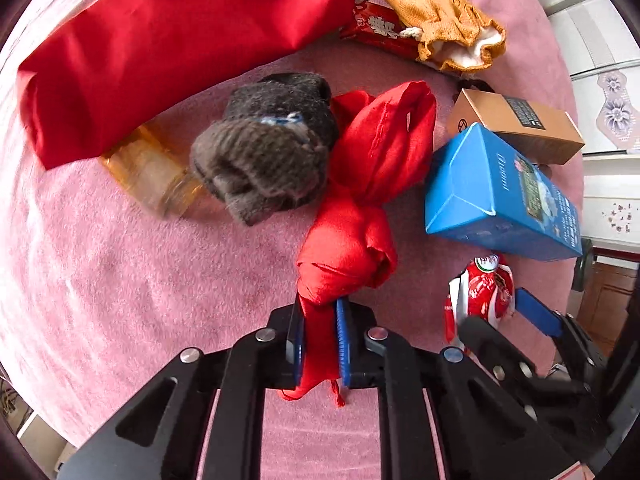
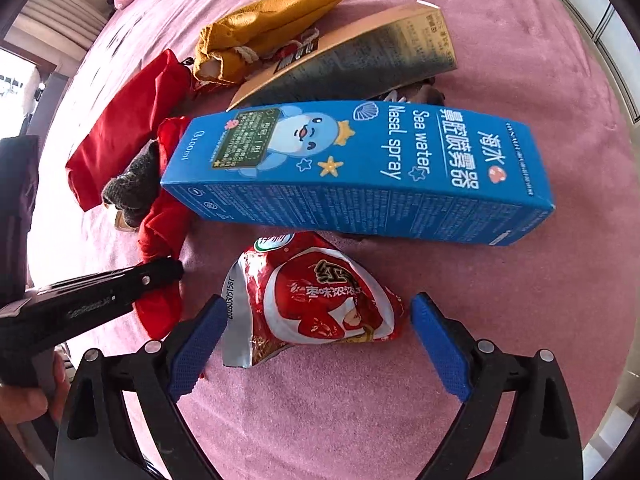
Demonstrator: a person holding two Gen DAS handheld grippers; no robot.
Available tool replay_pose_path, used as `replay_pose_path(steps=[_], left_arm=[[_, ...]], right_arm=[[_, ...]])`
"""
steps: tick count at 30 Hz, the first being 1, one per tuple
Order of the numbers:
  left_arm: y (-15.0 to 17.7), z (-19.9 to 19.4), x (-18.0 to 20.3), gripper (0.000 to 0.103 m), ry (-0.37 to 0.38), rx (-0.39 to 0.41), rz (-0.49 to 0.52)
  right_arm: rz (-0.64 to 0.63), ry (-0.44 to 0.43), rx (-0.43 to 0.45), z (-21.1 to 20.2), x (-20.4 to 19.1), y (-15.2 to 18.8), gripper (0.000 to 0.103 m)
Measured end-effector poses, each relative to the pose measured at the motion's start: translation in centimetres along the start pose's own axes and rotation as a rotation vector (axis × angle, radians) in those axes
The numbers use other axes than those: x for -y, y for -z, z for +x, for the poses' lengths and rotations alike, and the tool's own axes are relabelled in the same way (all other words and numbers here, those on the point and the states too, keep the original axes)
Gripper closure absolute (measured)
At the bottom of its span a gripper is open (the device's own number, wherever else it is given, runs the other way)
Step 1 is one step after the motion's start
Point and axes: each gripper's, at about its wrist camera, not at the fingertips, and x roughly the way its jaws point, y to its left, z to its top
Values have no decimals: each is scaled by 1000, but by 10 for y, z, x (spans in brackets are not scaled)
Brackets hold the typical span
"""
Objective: Collect trash
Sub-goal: 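Grasp the knotted red cloth with left tool while right tool grasps the snack wrapper, then carry both held items over the yellow bin and open both tools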
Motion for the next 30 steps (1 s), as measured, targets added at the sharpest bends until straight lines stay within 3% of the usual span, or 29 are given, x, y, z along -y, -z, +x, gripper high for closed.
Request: replay_pose_path(steps=[4, 7, 9, 11, 21, 30], left_arm=[[20, -19, -3, 91, 14, 3, -17], [32, -27, -5, 91, 21, 4, -19], [34, -32, 5, 91, 32, 2, -26], [53, -33, 5, 91, 45, 2, -23], [114, -75, 49, 92, 111, 22, 109], [146, -92, 145, 92, 124, 20, 290]], right_arm=[[15, 2, 15, -4, 2, 4, 37], [29, -62, 28, -10, 6, 13, 48], [26, -91, 29, -17, 9, 18, 61], [24, -105, 35, -26, 13, 25, 66], [16, -144, 119, -93, 31, 77, 69], [122, -109, 221, -148, 90, 116, 69]])
